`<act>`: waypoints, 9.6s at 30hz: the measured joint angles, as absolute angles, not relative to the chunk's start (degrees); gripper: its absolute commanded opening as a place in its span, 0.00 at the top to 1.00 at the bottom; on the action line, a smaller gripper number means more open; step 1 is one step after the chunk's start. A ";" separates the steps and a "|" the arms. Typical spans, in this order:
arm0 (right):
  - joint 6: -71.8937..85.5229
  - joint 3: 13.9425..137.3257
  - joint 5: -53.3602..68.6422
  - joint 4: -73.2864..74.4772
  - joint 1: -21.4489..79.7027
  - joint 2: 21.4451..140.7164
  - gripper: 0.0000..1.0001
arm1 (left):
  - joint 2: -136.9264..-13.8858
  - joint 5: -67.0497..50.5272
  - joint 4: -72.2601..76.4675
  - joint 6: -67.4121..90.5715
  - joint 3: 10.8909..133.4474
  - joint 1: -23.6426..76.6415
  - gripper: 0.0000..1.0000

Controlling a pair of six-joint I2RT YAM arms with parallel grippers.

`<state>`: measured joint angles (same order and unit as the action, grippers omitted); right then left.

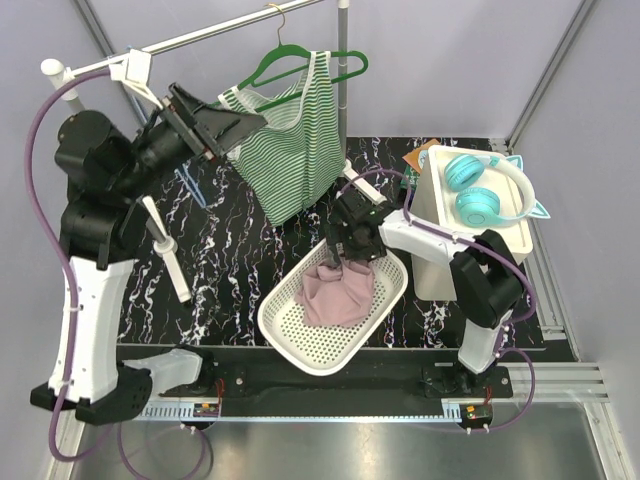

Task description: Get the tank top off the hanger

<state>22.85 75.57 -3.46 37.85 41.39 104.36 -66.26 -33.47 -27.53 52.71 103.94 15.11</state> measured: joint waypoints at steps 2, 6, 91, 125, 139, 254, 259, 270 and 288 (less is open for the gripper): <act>22.48 76.60 -4.14 38.28 40.42 104.68 0.00 | -68.79 -32.71 -27.27 52.40 106.39 15.86 0.38; 21.58 78.89 -4.75 39.55 38.96 105.10 0.00 | -72.73 -31.07 -27.07 51.55 109.45 17.32 0.46; -11.14 147.96 34.44 15.99 12.21 134.26 0.19 | -64.58 -13.85 -52.10 14.76 95.88 28.21 0.12; -11.20 152.33 35.05 11.97 16.69 136.92 0.38 | -62.41 -12.73 -53.23 13.93 95.88 28.80 0.12; -2.74 141.60 32.42 14.79 20.93 130.37 0.39 | -62.81 -9.98 -53.69 14.09 96.51 29.02 0.13; 18.87 149.56 23.59 48.88 29.41 114.06 0.36 | -83.61 0.36 -16.67 12.56 92.20 28.12 1.00; 19.31 149.84 23.49 48.97 30.13 116.44 0.59 | -83.61 0.38 -16.69 13.61 92.18 28.12 0.97; 20.67 150.10 22.87 49.15 31.05 118.04 0.83 | -82.37 0.91 -18.24 21.56 91.64 28.03 0.62; 20.78 147.46 21.47 44.38 31.18 117.60 1.00 | -67.90 -10.72 -22.39 38.79 89.08 26.81 0.55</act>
